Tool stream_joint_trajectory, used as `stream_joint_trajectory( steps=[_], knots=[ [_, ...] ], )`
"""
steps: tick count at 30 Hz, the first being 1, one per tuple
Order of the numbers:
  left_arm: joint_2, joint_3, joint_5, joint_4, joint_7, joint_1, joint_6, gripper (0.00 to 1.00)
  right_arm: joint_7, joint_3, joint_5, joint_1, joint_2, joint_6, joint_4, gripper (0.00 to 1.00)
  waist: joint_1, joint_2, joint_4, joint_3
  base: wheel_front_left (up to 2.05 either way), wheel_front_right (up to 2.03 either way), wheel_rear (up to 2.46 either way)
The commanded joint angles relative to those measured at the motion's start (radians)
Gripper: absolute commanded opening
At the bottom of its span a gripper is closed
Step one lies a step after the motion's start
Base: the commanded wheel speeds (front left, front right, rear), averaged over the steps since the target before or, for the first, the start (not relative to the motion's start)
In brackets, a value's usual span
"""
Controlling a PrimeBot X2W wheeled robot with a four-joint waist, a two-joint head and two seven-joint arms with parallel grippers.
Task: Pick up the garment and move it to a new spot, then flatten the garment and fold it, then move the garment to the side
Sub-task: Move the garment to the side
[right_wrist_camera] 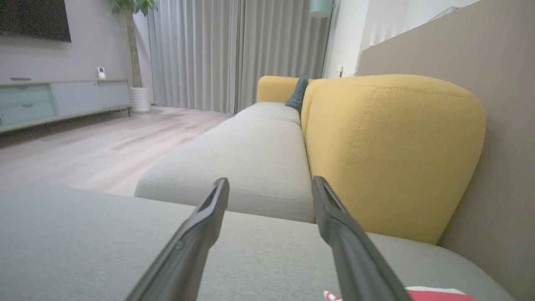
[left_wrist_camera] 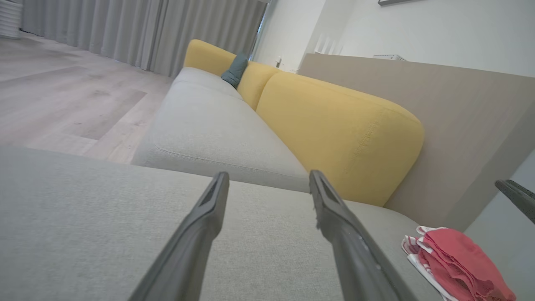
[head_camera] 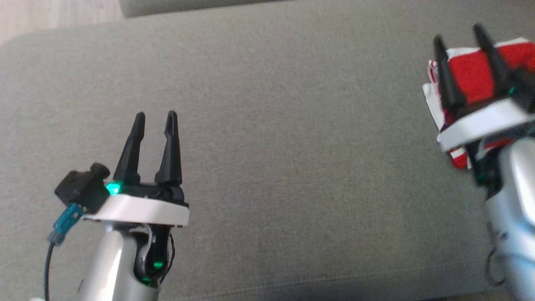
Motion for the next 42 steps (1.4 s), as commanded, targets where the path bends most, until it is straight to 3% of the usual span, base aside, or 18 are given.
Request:
stream_joint_trajectory(
  steps=[1, 6, 11, 21, 42],
  knots=[
    [0.009, 0.04, -0.005, -0.04, -0.005, -0.006, 0.013, 1.0, -0.052, -0.004, -0.006, 0.038, 0.04, -0.001, -0.033, 1.0, 0.0, -0.0001, 0.03, -0.047, 0.0, 0.0, 0.0],
    [0.009, 0.047, 0.006, -0.049, -0.005, 0.037, 0.018, 1.0, -0.152, -0.06, -0.016, 0.148, 0.19, -0.001, -0.04, 1.0, 0.0, -0.0001, 0.05, -0.098, 0.0, 0.0, 0.0],
    [0.009, 0.046, 0.02, -0.061, -0.005, 0.081, 0.024, 1.0, -0.18, -0.089, -0.032, 0.26, 0.259, -0.001, -0.074, 1.0, 0.0, -0.0001, 0.068, -0.131, 0.0, 0.0, 0.0],
    [0.009, 0.067, 0.022, -0.109, -0.005, 0.122, 0.029, 1.0, -0.184, -0.049, 0.038, 0.381, 0.266, -0.001, -0.159, 1.0, 0.0, -0.0001, 0.067, -0.139, 0.0, 0.0, 0.0],
    [0.009, 0.072, 0.044, -0.124, -0.005, 0.138, 0.038, 1.0, -0.184, -0.052, 0.024, 0.402, 0.266, -0.001, -0.194, 1.0, 0.0, -0.0001, 0.061, -0.128, 0.0, 0.0, 0.0]
  ],
)
